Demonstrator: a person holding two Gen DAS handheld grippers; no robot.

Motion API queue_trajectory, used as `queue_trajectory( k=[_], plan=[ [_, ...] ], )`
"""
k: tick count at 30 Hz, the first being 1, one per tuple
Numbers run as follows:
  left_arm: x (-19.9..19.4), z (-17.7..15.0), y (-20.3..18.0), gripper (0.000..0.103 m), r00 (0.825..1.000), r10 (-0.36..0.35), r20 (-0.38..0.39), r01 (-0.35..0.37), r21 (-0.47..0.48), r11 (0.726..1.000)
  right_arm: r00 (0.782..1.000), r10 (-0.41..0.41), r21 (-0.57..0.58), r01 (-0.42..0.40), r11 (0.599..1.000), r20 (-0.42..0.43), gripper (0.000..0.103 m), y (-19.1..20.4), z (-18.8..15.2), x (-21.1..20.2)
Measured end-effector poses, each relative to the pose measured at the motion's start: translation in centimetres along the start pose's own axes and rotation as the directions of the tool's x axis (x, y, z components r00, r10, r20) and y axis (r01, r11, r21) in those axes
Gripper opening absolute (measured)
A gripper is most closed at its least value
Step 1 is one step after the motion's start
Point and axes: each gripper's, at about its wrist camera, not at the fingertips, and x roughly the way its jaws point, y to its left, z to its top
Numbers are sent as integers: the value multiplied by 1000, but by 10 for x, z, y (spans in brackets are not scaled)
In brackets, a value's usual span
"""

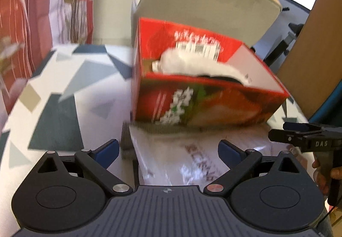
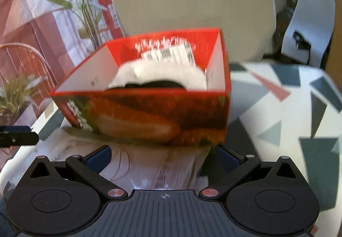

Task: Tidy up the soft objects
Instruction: 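Lower both tools to the white surgical-mask bag beside the red box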

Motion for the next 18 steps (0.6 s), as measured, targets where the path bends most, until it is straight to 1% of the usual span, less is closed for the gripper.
queue_trajectory(
  k=[2,7,9,10,18],
  plan=[
    [3,-7,4,99,1000,-8,-24,8,-7,1000,999,12,18,-11,1000,-37,103,-3,-2,8],
    [18,-11,13,98,997,-30,-76,27,-43,999,993,40,57,-34,998,-110,102,-11,-2,24],
    [22,-13,13,94,995,-44,-94,39,-57,998,989,59,80,-49,996,-132,102,-15,-2,30],
    [24,-14,13,94,994,-50,-101,45,-57,997,988,68,91,-55,994,-139,102,-16,-1,32],
    [32,-16,6,89,988,-105,-112,99,-61,993,972,139,152,-110,982,-192,103,-20,1,51]
  ],
)
